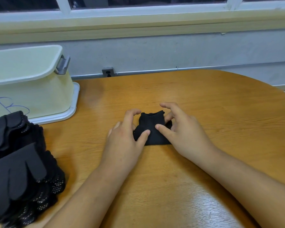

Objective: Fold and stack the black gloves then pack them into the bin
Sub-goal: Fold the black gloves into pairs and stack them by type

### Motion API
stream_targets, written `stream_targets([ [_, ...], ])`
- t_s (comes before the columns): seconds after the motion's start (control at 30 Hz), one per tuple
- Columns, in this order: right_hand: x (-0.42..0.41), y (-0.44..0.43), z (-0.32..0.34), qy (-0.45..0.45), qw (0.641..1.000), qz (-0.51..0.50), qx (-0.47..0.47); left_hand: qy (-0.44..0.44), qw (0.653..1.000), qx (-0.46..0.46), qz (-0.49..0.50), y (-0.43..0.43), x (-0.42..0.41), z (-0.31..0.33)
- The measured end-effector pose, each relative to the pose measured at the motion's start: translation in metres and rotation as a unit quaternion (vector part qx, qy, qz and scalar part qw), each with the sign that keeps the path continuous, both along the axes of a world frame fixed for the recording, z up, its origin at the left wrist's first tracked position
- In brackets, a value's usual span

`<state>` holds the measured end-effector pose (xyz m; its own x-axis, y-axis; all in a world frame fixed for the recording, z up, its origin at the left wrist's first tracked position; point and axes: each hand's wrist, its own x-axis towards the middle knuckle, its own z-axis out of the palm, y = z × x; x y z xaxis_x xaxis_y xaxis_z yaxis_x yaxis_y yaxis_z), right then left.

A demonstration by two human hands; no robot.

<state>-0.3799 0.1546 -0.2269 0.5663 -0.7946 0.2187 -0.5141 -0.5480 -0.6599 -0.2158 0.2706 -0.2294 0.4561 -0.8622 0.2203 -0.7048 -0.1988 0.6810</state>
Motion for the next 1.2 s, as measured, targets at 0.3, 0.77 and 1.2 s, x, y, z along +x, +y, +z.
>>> stream_targets([
  [0.3,-0.001,0.0,0.0,0.07,0.972,0.074,-0.21,-0.186,0.977,0.101,-0.019,-0.002,-0.002,-0.006],
  [0.77,-0.007,-0.011,-0.003,0.115,0.975,0.158,-0.107,-0.173,0.971,0.005,-0.167,0.012,0.017,-0.006],
  [1.2,-0.013,-0.004,0.008,0.082,0.977,0.176,-0.081,-0.137,0.979,-0.039,-0.145,0.01,0.008,0.007],
])
